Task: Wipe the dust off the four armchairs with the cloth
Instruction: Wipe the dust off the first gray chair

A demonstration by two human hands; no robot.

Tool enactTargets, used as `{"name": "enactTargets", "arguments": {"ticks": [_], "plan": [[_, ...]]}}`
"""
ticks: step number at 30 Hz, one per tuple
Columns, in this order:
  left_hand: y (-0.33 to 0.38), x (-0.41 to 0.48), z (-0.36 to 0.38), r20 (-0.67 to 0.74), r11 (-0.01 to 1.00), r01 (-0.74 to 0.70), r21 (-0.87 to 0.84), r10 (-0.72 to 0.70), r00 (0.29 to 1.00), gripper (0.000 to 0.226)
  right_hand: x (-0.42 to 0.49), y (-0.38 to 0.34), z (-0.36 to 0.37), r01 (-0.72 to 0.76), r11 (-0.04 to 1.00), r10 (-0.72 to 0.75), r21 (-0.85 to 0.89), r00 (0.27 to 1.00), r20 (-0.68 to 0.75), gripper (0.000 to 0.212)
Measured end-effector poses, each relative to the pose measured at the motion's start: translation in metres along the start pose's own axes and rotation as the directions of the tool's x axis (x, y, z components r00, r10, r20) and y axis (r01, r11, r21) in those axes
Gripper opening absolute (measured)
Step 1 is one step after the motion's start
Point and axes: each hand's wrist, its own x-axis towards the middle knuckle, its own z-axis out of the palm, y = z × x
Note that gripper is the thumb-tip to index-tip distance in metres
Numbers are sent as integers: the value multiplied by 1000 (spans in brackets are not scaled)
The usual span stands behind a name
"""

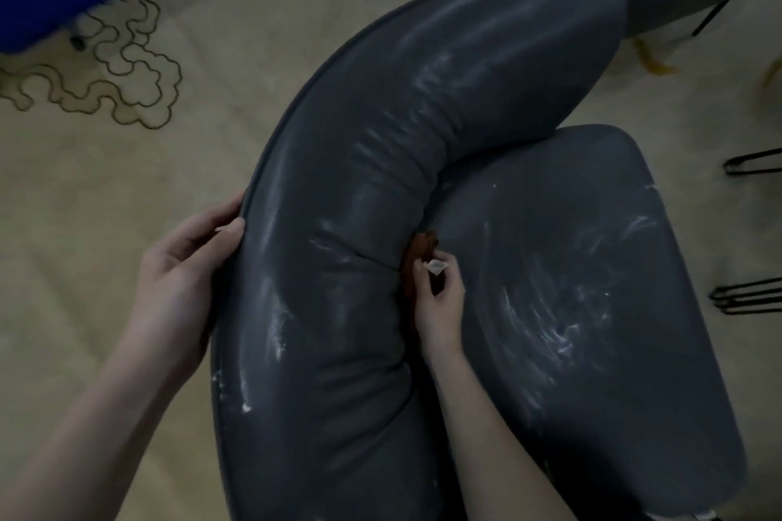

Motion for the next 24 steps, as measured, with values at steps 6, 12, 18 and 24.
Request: {"name": "enactTargets", "arguments": {"ticks": [6, 12, 18, 24], "plan": [[-6, 5, -5, 14, 998, -39, 47, 38, 999, 30, 41, 56, 10, -94, 992, 106, -89, 984, 144, 8], [-6, 4, -3, -13, 998, -49, 39, 50, 999, 28, 53, 80, 18, -171, 967, 202, -191, 967, 157, 17], [-10, 5, -5, -16, 997, -57, 50, 58, 998, 32, 57, 92, 15, -133, 925, 207, -356, 962, 178, 17], [-12, 5, -6, -18, 993, -82, 84, 84, 996, 38, 63, 107, 20, -223, 906, 306, -361, 932, 194, 19]]}}
